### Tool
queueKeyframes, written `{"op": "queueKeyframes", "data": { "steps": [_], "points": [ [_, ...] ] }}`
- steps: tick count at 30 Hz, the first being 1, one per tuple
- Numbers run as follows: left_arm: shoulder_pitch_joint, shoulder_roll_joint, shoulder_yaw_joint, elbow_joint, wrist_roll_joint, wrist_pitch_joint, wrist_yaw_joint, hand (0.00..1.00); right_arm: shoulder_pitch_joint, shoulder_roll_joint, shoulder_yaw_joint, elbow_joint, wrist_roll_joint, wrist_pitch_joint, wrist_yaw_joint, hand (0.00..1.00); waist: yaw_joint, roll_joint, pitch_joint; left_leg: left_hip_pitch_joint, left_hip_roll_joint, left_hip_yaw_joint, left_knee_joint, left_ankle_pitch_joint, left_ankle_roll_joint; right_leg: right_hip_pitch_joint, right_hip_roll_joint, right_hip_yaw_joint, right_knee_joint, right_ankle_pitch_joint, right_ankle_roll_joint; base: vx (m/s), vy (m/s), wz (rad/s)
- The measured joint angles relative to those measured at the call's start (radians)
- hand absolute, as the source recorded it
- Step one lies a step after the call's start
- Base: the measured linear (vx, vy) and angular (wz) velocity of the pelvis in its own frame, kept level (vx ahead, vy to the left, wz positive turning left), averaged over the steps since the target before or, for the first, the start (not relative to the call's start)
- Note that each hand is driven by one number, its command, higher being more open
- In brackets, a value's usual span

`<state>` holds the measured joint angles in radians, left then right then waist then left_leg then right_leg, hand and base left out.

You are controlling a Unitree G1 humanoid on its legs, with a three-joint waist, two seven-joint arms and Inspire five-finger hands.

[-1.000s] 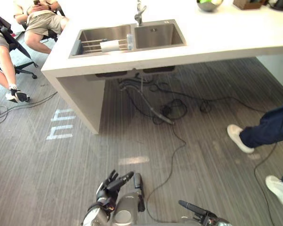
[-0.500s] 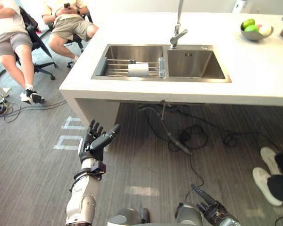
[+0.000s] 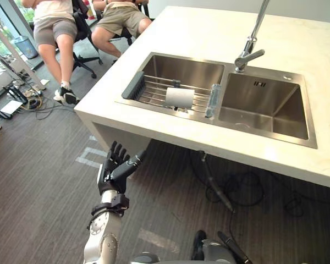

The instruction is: Walk over to the sink, pick up the cup, carry it to the dishwasher, place the cup inside the dishwasher, then close the dishwasher door

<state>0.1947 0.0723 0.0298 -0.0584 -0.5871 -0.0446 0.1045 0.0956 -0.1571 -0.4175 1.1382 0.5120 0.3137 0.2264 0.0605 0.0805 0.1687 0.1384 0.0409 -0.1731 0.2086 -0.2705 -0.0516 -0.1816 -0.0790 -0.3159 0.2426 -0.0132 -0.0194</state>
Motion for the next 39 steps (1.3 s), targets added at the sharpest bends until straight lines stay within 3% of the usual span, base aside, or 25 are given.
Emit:
{"op": "queueKeyframes", "data": {
  "steps": [5, 12, 13, 20, 22, 23, 26, 27, 28, 29, 30, 31, 32, 33, 34, 35, 38, 39],
  "points": [
    [-0.001, 0.034, -0.037, -0.042, 0.000, -0.014, 0.029, 1.00, 0.052, 0.011, 0.004, 0.003, 0.052, -0.027, -0.020, 1.00, -0.022, -0.005, -0.023, -0.030, -0.013, 0.163, -0.043, 0.091, -0.012, 0.097, -0.021, -0.080, -0.216, 0.107, 0.022, 0.04, 0.044, 0.50],
    [-0.008, 0.038, -0.039, -0.067, 0.000, -0.022, 0.052, 1.00, 0.079, 0.027, 0.014, 0.003, 0.044, -0.081, -0.075, 1.00, -0.033, 0.001, -0.036, -0.011, -0.016, 0.215, -0.072, 0.097, -0.009, 0.154, -0.010, -0.093, -0.327, 0.169, 0.033, 0.02, 0.044, 0.05],
    [-0.018, 0.065, -0.065, -0.071, -0.001, -0.019, 0.071, 1.00, 0.127, 0.042, 0.081, -0.041, 0.041, -0.242, -0.023, 1.00, -0.103, 0.025, -0.020, 0.027, 0.045, 0.374, -0.138, 0.064, -0.035, 0.149, 0.039, -0.081, -0.334, 0.174, 0.007, 0.00, 0.000, 0.00],
    [-0.044, 0.065, -0.072, -0.071, -0.001, -0.019, 0.073, 1.00, 0.127, 0.041, 0.081, -0.047, 0.040, -0.242, -0.026, 1.00, -0.105, 0.024, -0.017, 0.037, 0.045, 0.387, -0.141, 0.064, -0.035, 0.151, 0.042, -0.070, -0.328, 0.174, 0.007, 0.00, 0.000, -0.04],
    [-0.078, 0.058, -0.086, -0.071, 0.000, -0.020, 0.074, 1.00, 0.127, 0.042, 0.080, -0.046, 0.039, -0.242, -0.031, 1.00, -0.103, 0.022, -0.017, 0.042, 0.045, 0.424, -0.133, 0.074, -0.049, 0.150, 0.037, -0.058, -0.317, 0.171, 0.008, -0.01, 0.027, -0.14],
    [-0.092, 0.053, -0.098, -0.071, 0.000, -0.020, 0.075, 1.00, 0.126, 0.042, 0.079, -0.047, 0.039, -0.242, -0.032, 1.00, -0.103, 0.022, -0.016, 0.045, 0.044, 0.434, -0.130, 0.079, -0.052, 0.144, 0.032, -0.052, -0.298, 0.162, 0.010, -0.02, 0.055, -0.23],
    [-0.186, 0.025, -0.145, -0.072, 0.040, -0.020, 0.083, 1.00, 0.124, 0.047, 0.071, -0.065, 0.043, -0.252, -0.039, 1.00, -0.104, 0.011, -0.009, 0.073, 0.039, 0.471, -0.094, 0.081, -0.046, 0.079, -0.013, -0.023, -0.072, 0.037, 0.016, -0.03, 0.041, -0.20],
    [-0.229, 0.025, -0.172, -0.078, 0.063, -0.020, 0.084, 1.00, 0.122, 0.051, 0.070, -0.074, 0.044, -0.253, -0.040, 1.00, -0.109, 0.003, -0.007, 0.081, 0.039, 0.476, -0.073, 0.042, -0.042, 0.043, -0.036, -0.021, 0.049, -0.033, 0.021, -0.02, -0.031, 0.02],
    [-0.265, 0.024, -0.202, -0.103, 0.087, -0.024, 0.082, 1.00, 0.112, 0.045, 0.071, -0.082, 0.043, -0.253, -0.039, 1.00, -0.120, 0.014, -0.001, 0.081, 0.055, 0.495, -0.038, -0.053, -0.034, 0.001, -0.048, -0.021, 0.179, -0.108, 0.017, 0.00, -0.040, -0.03],
    [-0.266, 0.020, -0.211, -0.113, 0.101, -0.028, 0.079, 1.00, 0.112, 0.036, 0.073, -0.086, 0.042, -0.249, -0.043, 1.00, -0.119, 0.017, -0.006, 0.084, 0.068, 0.514, -0.015, -0.071, -0.051, -0.008, -0.050, -0.027, 0.245, -0.151, 0.012, 0.13, -0.087, -0.10],
    [-0.268, 0.018, -0.227, -0.140, 0.118, -0.026, 0.078, 1.00, 0.111, 0.030, 0.074, -0.072, 0.034, -0.241, -0.048, 1.00, -0.112, 0.004, -0.018, 0.055, 0.103, 0.540, 0.141, -0.086, -0.088, 0.026, -0.046, -0.026, 0.314, -0.236, 0.005, 0.23, -0.159, 0.03],
    [-0.275, 0.004, -0.242, -0.167, 0.121, -0.037, 0.069, 1.00, 0.101, 0.014, 0.068, -0.041, 0.035, -0.236, -0.056, 1.00, -0.115, 0.021, 0.004, -0.081, 0.182, 0.520, 0.491, -0.070, -0.020, 0.072, -0.042, -0.053, 0.308, -0.306, -0.004, 0.24, -0.175, 0.16],
    [-0.269, -0.005, -0.245, -0.177, 0.126, -0.036, 0.066, 1.00, 0.102, 0.002, 0.061, -0.032, 0.035, -0.233, -0.056, 1.00, -0.113, 0.029, 0.010, -0.145, 0.216, 0.504, 0.635, -0.020, 0.017, 0.092, -0.036, -0.059, 0.305, -0.312, -0.009, 0.22, -0.142, 0.30],
    [-0.261, -0.013, -0.245, -0.182, 0.140, -0.036, 0.062, 1.00, 0.111, -0.013, 0.047, -0.025, 0.031, -0.230, -0.050, 1.00, -0.106, 0.041, 0.014, -0.239, 0.241, 0.464, 0.807, 0.035, 0.036, 0.132, -0.035, -0.066, 0.286, -0.318, -0.020, 0.28, -0.074, 0.15],
    [-0.257, -0.011, -0.239, -0.182, 0.144, -0.036, 0.061, 1.00, 0.109, -0.022, 0.032, -0.014, 0.020, -0.228, -0.054, 1.00, -0.101, 0.043, 0.016, -0.288, 0.233, 0.455, 0.832, 0.020, 0.026, 0.175, -0.041, -0.071, 0.254, -0.319, -0.019, 0.31, -0.067, 0.10],
    [-0.255, -0.008, -0.233, -0.182, 0.145, -0.036, 0.059, 1.00, 0.108, -0.026, 0.030, -0.005, 0.010, -0.228, -0.052, 1.00, -0.099, 0.039, 0.018, -0.300, 0.226, 0.460, 0.802, 0.012, 0.023, 0.201, -0.047, -0.071, 0.234, -0.314, -0.010, 0.27, -0.049, -0.01],
    [-0.249, 0.001, -0.221, -0.198, 0.137, -0.035, 0.059, 1.00, 0.111, -0.034, 0.031, -0.001, -0.016, -0.228, -0.038, 1.00, -0.077, 0.030, 0.019, -0.302, 0.143, 0.478, 0.432, 0.015, 0.015, 0.288, -0.079, -0.063, 0.149, -0.297, 0.016, 0.36, -0.001, -0.11],
    [-0.238, 0.001, -0.214, -0.226, 0.136, -0.035, 0.059, 1.00, 0.098, -0.035, 0.032, -0.001, -0.026, -0.228, -0.035, 1.00, -0.074, 0.029, 0.019, -0.302, 0.106, 0.446, 0.261, 0.052, 0.007, 0.294, -0.094, -0.051, 0.137, -0.296, 0.018, 0.25, 0.046, -0.20]
  ]
}}
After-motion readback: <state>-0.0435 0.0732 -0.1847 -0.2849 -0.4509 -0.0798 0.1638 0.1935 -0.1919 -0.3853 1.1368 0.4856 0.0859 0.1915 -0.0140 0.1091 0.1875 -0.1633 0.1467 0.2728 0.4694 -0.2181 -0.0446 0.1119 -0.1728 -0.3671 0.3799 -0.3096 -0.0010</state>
